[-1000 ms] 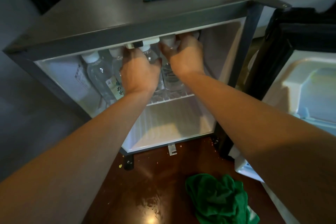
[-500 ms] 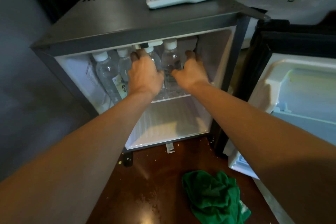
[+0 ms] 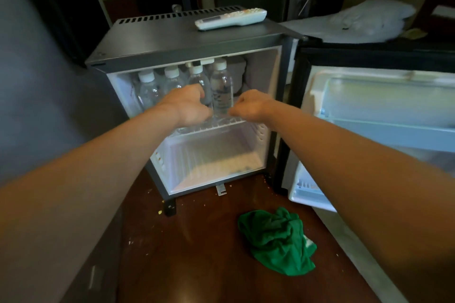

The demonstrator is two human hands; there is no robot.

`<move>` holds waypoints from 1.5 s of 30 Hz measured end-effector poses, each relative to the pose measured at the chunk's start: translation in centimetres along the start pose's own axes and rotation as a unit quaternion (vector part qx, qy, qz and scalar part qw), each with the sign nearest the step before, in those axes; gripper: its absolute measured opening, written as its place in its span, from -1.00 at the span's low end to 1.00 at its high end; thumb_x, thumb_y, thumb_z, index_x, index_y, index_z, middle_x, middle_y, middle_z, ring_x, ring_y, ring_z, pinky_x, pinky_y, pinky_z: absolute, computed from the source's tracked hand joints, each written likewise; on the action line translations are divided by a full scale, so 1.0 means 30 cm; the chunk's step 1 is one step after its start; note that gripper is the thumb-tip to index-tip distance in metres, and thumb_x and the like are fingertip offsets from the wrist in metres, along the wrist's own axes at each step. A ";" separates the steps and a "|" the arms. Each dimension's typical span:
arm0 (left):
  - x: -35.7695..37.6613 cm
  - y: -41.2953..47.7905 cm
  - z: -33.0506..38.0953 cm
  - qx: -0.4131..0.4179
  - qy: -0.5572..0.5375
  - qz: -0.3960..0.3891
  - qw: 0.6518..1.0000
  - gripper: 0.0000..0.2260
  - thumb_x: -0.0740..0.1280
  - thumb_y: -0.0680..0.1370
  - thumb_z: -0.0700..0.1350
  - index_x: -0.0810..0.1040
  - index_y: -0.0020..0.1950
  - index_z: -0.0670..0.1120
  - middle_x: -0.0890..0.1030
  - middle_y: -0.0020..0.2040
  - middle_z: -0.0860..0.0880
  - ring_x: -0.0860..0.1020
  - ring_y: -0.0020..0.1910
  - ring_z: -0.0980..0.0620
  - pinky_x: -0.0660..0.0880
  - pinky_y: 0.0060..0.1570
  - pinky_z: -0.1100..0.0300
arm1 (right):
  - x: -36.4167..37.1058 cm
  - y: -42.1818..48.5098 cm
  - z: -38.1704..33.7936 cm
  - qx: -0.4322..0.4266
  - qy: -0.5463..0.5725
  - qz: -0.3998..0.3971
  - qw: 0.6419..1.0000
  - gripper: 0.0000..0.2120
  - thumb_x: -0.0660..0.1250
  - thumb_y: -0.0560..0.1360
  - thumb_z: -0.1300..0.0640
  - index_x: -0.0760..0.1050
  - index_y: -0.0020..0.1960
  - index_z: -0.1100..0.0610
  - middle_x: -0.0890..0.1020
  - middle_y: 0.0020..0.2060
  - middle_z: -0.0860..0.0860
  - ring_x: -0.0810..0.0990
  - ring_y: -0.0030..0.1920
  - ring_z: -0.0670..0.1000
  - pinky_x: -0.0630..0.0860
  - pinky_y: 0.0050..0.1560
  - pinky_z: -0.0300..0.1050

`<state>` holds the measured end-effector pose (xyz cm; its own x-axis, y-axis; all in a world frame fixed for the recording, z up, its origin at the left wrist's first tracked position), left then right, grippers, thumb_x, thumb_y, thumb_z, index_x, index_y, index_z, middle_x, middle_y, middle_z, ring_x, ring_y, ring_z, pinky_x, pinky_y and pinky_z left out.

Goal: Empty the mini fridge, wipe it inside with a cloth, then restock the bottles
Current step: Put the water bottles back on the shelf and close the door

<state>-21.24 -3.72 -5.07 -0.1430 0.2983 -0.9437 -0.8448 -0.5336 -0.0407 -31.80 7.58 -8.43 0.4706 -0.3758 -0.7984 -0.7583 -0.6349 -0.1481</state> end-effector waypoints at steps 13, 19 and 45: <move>-0.112 -0.196 0.232 0.066 0.006 -0.003 0.998 -0.61 0.34 0.53 -0.01 0.40 0.34 -0.03 0.55 0.19 -0.08 0.53 0.09 -0.13 0.43 -0.03 0.11 | -0.289 -0.335 0.082 -0.023 -0.029 0.066 0.997 -0.69 0.32 0.53 0.06 0.55 0.17 0.23 0.59 0.11 0.15 0.55 0.16 0.14 0.50 0.23 0.10; -0.148 -0.235 0.416 0.067 -0.006 0.010 0.998 -0.61 0.35 0.55 0.01 0.39 0.34 -0.01 0.57 0.13 -0.06 0.51 0.09 -0.08 0.46 0.13 -0.01 | -0.505 -0.402 0.157 -0.045 -0.075 0.123 0.988 -0.74 0.29 0.55 0.06 0.59 0.14 0.18 0.62 0.09 0.13 0.57 0.12 0.11 0.53 0.17 0.05; 0.050 -0.518 0.587 0.033 0.043 0.042 0.998 -0.58 0.38 0.51 0.02 0.40 0.33 -0.04 0.56 0.16 -0.10 0.51 0.11 -0.14 0.46 0.02 0.05 | -0.639 -0.627 0.348 0.010 -0.480 0.232 0.846 -0.33 0.03 0.57 -0.32 0.47 0.23 0.26 0.45 -0.12 0.20 0.49 -0.01 0.23 0.39 -0.12 0.02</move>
<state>-17.40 18.94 -0.06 -0.1722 0.1843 -0.9677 -0.8644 -0.4994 0.0587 -31.26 33.76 3.57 -0.4567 0.1463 -0.8775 -0.7729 -0.5537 0.3099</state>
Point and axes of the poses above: each hand's wrist, its own y-axis towards the middle knuckle, its own x-axis out of the palm, z = x × y, the point moved 5 cm from there along y, towards the middle knuckle
